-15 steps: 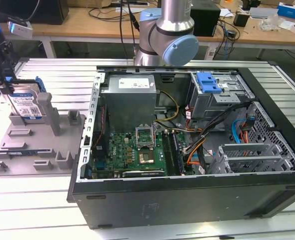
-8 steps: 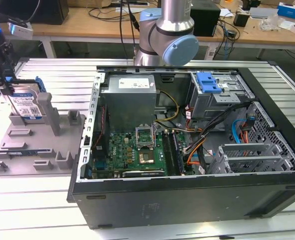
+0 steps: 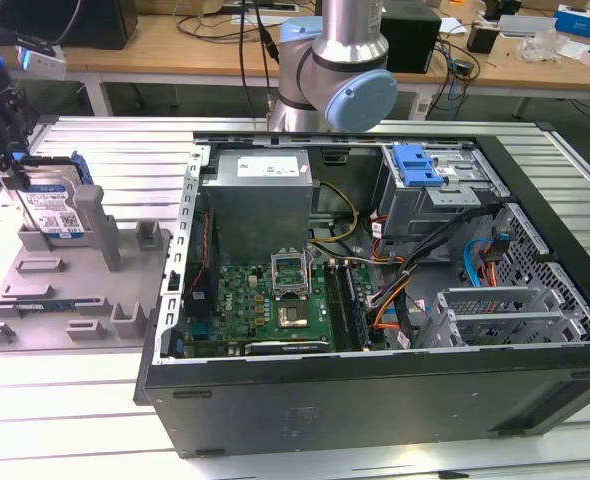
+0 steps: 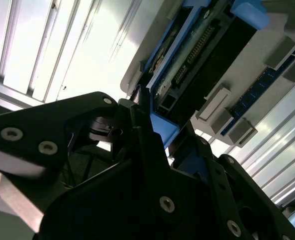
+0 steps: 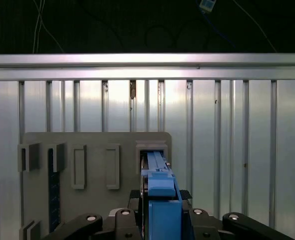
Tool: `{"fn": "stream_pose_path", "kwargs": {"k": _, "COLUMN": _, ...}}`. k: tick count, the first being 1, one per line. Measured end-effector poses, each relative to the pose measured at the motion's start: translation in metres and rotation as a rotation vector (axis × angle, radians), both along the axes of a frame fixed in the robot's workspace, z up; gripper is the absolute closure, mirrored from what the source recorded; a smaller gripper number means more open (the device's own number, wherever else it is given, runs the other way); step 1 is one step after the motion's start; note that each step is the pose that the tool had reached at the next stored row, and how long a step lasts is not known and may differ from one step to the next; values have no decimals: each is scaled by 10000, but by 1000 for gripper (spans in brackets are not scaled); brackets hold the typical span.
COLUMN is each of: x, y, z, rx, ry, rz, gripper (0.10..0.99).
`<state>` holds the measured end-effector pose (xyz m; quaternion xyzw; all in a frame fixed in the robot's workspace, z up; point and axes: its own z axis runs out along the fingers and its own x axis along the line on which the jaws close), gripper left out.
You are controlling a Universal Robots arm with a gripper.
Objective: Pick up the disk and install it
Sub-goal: 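Pick up the disk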
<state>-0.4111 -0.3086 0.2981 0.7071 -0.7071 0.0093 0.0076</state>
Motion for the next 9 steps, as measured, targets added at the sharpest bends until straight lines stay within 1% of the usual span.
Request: {"fn": "stream_pose_path", "kwargs": {"k": 9, "x": 0, "y": -21, "z": -6, "rx": 1, "ry": 7, "rz": 0, "gripper": 694}}
